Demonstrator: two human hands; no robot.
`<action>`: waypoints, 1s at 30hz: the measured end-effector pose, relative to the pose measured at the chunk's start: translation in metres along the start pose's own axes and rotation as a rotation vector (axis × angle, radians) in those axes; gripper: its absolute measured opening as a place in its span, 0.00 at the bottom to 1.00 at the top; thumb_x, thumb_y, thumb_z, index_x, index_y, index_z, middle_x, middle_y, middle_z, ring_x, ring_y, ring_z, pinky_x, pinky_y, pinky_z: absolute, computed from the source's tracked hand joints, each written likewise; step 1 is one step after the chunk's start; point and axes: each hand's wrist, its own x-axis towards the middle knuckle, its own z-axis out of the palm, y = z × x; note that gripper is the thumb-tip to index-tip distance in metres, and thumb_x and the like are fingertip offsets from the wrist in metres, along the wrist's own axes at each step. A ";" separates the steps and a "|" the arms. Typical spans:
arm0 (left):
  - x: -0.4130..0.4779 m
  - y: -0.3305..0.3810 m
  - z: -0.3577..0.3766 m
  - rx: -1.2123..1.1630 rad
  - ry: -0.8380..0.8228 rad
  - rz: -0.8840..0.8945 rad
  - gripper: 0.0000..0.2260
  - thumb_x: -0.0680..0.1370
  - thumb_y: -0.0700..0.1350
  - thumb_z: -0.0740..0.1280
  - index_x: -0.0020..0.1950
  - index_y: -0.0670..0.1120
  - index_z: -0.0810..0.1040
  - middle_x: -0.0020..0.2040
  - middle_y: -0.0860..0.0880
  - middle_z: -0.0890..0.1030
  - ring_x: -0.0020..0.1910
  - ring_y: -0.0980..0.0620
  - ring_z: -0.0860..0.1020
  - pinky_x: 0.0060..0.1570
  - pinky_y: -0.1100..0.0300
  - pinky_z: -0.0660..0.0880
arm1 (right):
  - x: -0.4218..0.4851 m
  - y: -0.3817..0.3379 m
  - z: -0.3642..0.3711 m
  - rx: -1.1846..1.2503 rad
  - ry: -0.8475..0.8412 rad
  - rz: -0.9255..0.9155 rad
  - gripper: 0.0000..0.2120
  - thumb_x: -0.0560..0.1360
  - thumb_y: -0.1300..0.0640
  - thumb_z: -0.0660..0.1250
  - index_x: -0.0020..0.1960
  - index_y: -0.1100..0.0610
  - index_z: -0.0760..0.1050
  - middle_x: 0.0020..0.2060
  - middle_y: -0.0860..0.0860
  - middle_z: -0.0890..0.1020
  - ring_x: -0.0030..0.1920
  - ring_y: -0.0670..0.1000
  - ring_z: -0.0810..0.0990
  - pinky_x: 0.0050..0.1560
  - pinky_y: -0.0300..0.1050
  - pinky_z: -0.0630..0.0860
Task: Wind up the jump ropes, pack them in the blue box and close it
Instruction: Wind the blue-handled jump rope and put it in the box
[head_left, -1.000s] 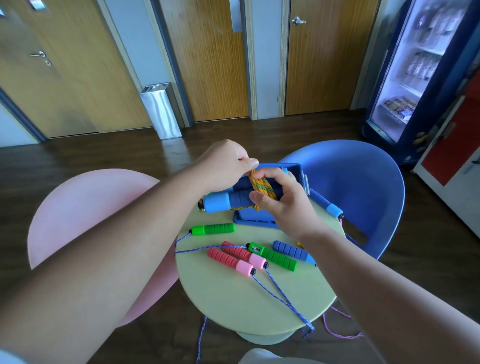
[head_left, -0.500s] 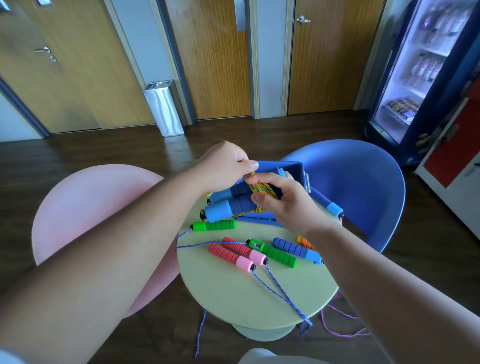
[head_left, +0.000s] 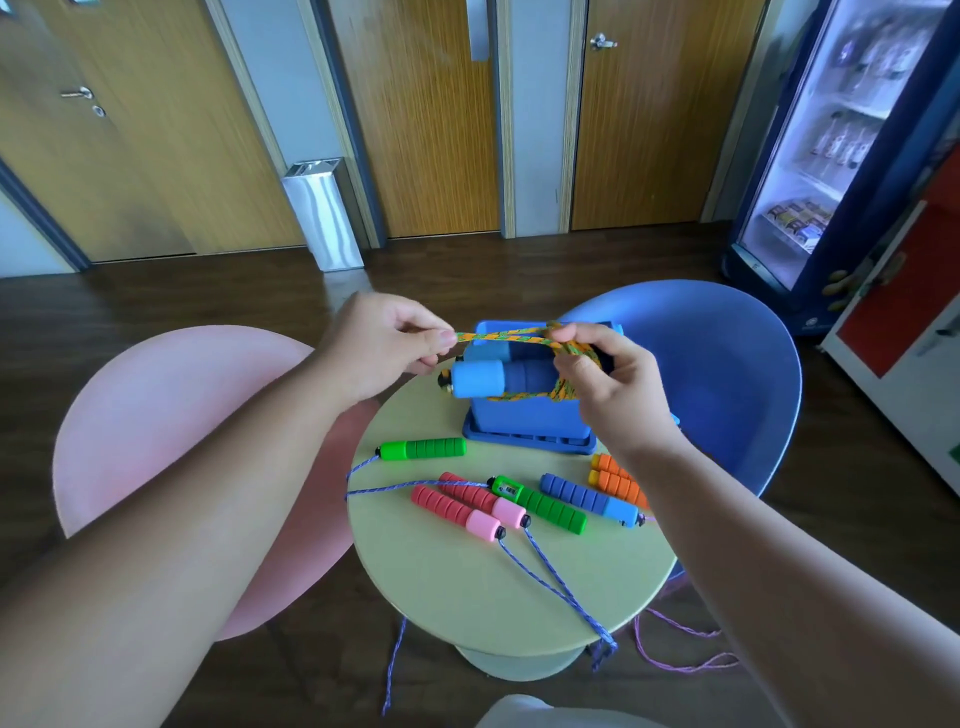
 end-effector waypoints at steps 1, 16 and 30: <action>-0.001 -0.006 0.002 -0.040 0.027 -0.012 0.05 0.76 0.40 0.76 0.43 0.49 0.89 0.40 0.46 0.87 0.40 0.50 0.85 0.46 0.53 0.84 | 0.002 -0.003 0.000 0.018 0.019 0.020 0.09 0.80 0.67 0.66 0.52 0.55 0.82 0.31 0.40 0.76 0.28 0.42 0.68 0.30 0.34 0.67; -0.024 -0.048 0.057 -0.239 0.500 0.015 0.08 0.79 0.38 0.73 0.43 0.51 0.83 0.33 0.52 0.84 0.33 0.50 0.85 0.41 0.55 0.82 | 0.032 -0.021 0.027 0.112 0.089 0.211 0.08 0.79 0.60 0.65 0.50 0.51 0.82 0.40 0.56 0.74 0.38 0.58 0.64 0.26 0.42 0.58; -0.032 -0.023 0.137 -0.336 0.291 -0.085 0.06 0.77 0.37 0.72 0.41 0.42 0.85 0.33 0.45 0.84 0.36 0.46 0.84 0.47 0.48 0.84 | 0.041 0.000 0.054 0.062 0.187 0.261 0.07 0.74 0.57 0.66 0.44 0.48 0.82 0.38 0.51 0.78 0.36 0.54 0.75 0.34 0.47 0.73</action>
